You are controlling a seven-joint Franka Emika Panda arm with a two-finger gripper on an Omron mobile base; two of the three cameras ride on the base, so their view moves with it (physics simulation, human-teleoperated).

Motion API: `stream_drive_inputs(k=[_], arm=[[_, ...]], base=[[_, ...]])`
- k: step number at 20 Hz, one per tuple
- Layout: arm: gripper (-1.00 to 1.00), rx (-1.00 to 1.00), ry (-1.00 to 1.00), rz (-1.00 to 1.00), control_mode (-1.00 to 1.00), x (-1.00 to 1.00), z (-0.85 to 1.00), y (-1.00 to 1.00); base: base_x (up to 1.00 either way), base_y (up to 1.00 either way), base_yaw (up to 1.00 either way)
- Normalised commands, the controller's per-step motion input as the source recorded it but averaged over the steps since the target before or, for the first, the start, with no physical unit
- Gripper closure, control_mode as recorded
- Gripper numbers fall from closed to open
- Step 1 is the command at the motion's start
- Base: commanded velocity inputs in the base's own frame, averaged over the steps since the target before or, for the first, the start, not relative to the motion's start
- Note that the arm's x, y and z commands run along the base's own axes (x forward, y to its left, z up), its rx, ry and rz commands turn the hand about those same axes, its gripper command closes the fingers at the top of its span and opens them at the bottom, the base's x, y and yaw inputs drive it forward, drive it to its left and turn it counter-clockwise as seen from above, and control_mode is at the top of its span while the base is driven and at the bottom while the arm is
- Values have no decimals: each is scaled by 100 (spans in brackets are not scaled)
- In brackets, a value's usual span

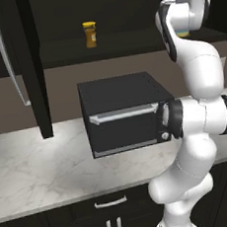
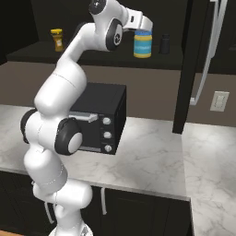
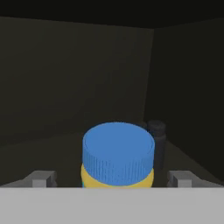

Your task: Collect the turmeric, mayonnaise, and shaker from the cabinet and place them next to the stove.

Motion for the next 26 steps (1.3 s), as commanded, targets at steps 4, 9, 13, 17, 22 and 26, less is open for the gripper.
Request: stream_drive_inputs(k=[4,9,13,17,22,26], arm=[[-100,0,0,0,-100,3,0,-16],[-100,0,0,0,-100,0,0,0],[-100,0,0,0,-100,0,0,0],[-100,0,0,0,-100,5,0,0],[-100,0,0,0,-100,14,-3,0],[-100,0,0,0,-100,18,-10,0]], base=[[0,0,0],[0,0,0],[0,0,0],[0,0,0],[0,0,0],[0,0,0]])
